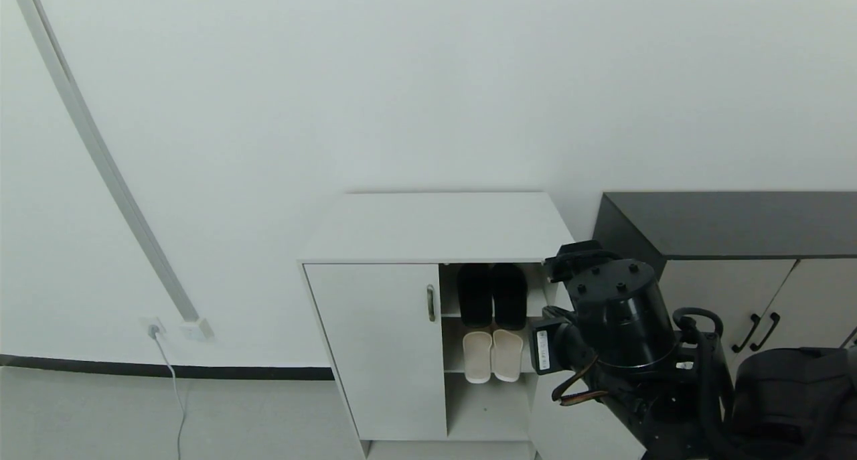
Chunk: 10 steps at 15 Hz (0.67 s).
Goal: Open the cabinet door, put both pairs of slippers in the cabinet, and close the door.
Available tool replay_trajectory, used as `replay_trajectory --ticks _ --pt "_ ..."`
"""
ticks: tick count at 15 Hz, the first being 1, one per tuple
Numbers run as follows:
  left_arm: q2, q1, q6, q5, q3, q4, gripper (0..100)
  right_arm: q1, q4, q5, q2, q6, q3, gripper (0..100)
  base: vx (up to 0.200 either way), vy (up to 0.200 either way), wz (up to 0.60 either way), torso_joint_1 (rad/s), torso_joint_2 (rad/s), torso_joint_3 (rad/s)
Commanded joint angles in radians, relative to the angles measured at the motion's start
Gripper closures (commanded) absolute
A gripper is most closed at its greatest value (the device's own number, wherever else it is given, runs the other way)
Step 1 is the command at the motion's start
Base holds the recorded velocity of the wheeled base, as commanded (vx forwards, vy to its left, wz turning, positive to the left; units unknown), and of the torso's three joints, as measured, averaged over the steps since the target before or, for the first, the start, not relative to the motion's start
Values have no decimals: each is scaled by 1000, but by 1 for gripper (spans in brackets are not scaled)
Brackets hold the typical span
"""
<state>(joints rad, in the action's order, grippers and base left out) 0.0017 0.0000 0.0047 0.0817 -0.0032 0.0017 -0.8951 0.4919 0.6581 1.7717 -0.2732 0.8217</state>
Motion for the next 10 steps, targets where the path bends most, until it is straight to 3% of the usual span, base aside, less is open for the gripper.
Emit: replay_trajectory --ticks 1,5,10 --pt "0 0 0 0 0 0 100 -1 -1 0 2 0 -1 100 0 0 0 0 0 0" --pt "0 0 0 1 0 0 100 -1 -1 -8 2 -1 -1 100 0 0 0 0 0 0" --pt "0 0 0 1 0 0 100 -1 -1 -14 2 2 -7 100 0 0 -600 3 0 0"
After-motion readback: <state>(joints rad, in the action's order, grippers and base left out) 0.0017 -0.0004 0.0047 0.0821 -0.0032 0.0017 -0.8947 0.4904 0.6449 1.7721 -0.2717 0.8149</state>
